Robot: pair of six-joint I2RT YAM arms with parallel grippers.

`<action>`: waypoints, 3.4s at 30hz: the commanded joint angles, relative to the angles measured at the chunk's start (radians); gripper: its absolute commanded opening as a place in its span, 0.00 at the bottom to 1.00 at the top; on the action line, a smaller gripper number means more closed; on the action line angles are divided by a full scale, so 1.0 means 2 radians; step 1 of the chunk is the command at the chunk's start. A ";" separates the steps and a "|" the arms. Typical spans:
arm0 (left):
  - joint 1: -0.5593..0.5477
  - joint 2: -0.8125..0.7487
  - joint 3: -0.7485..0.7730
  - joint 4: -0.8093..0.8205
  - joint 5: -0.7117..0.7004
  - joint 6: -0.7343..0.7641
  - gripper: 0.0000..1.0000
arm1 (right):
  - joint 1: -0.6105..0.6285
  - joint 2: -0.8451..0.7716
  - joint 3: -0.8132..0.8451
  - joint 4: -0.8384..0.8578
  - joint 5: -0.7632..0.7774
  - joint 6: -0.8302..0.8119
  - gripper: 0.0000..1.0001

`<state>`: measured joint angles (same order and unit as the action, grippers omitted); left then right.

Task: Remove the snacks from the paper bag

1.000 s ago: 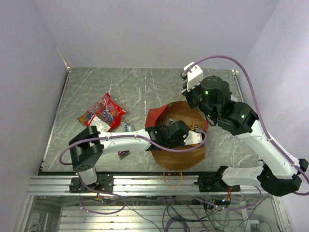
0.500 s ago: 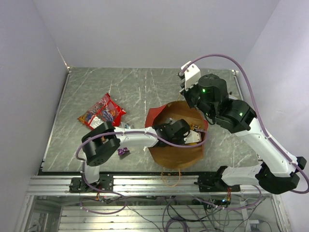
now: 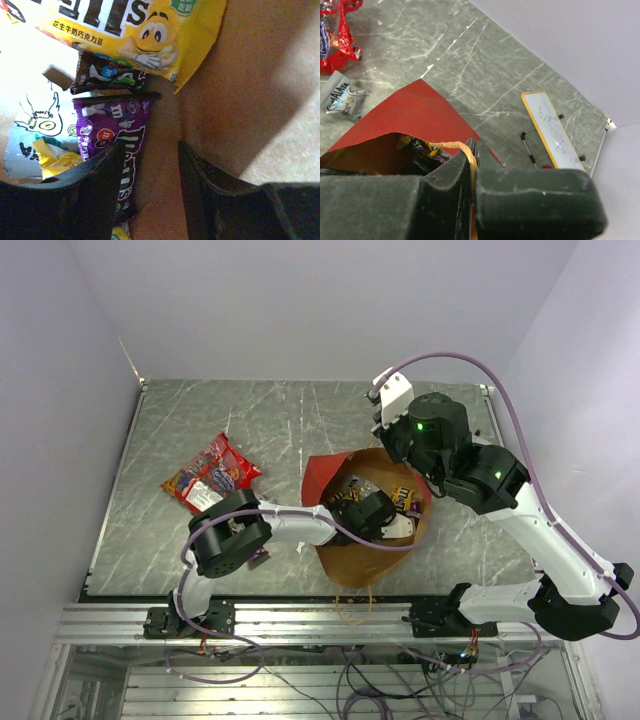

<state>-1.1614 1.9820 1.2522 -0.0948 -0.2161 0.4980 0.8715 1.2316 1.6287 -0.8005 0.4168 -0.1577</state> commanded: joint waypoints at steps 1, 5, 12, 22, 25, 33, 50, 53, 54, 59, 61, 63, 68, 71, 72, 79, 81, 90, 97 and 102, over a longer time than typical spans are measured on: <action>0.005 0.029 0.021 0.030 -0.029 0.010 0.58 | -0.001 -0.003 0.022 0.015 0.007 -0.004 0.00; 0.007 0.043 0.046 0.016 -0.035 0.002 0.42 | 0.000 -0.004 0.028 0.010 0.009 -0.005 0.00; 0.006 0.032 0.075 -0.021 -0.024 -0.021 0.15 | 0.000 -0.010 0.024 0.019 0.011 -0.007 0.00; 0.006 -0.032 0.076 -0.062 0.010 -0.064 0.07 | -0.001 -0.024 0.004 0.044 0.015 -0.011 0.00; 0.006 -0.049 0.083 -0.082 0.049 -0.076 0.07 | 0.000 -0.026 0.000 0.049 0.013 -0.011 0.00; 0.006 -0.045 0.121 -0.150 0.085 -0.091 0.15 | -0.001 -0.019 0.004 0.048 0.015 -0.028 0.00; 0.003 -0.029 0.178 -0.174 0.069 -0.149 0.68 | 0.000 0.013 0.017 0.030 0.085 -0.115 0.00; -0.006 -0.055 0.183 -0.194 0.088 -0.167 0.68 | -0.001 0.018 0.017 0.041 0.124 -0.161 0.00; -0.010 -0.065 0.179 -0.197 0.093 -0.171 0.68 | -0.001 0.019 0.015 0.049 0.136 -0.176 0.00; -0.037 -0.103 0.166 -0.219 0.116 -0.185 0.68 | -0.021 0.001 -0.018 0.116 0.153 -0.281 0.00; -0.042 -0.115 0.161 -0.223 0.116 -0.191 0.68 | -0.053 0.005 -0.005 0.113 0.132 -0.286 0.00; -0.044 -0.126 0.150 -0.219 0.112 -0.197 0.68 | -0.076 0.009 0.006 0.113 0.120 -0.294 0.00; -0.044 -0.137 0.135 -0.212 0.094 -0.201 0.68 | -0.079 0.026 0.044 0.080 0.098 -0.289 0.00; -0.043 -0.139 0.122 -0.204 0.086 -0.209 0.69 | -0.067 0.030 0.050 0.036 0.056 -0.262 0.00; -0.043 -0.141 0.114 -0.197 0.083 -0.214 0.70 | -0.057 0.025 0.041 0.029 0.036 -0.253 0.00; -0.039 -0.162 0.062 -0.166 0.079 -0.248 0.91 | -0.004 -0.027 -0.089 0.055 -0.060 -0.204 0.00; -0.039 -0.178 0.040 -0.155 0.081 -0.255 0.98 | -0.004 -0.038 -0.116 0.062 -0.070 -0.193 0.00; -0.039 -0.296 -0.089 -0.058 0.118 -0.202 0.95 | -0.004 -0.060 -0.111 0.040 -0.052 -0.191 0.00; -0.039 -0.238 -0.077 0.000 0.090 -0.136 0.62 | -0.003 -0.067 -0.093 0.042 -0.052 -0.189 0.00; -0.039 -0.181 -0.076 0.101 0.033 -0.101 0.39 | -0.003 -0.069 -0.089 0.046 -0.051 -0.188 0.00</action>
<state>-1.2442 1.5558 1.0851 -0.0975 -0.0589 0.2073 0.8597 1.1110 1.4139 -0.7250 0.3054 -0.5419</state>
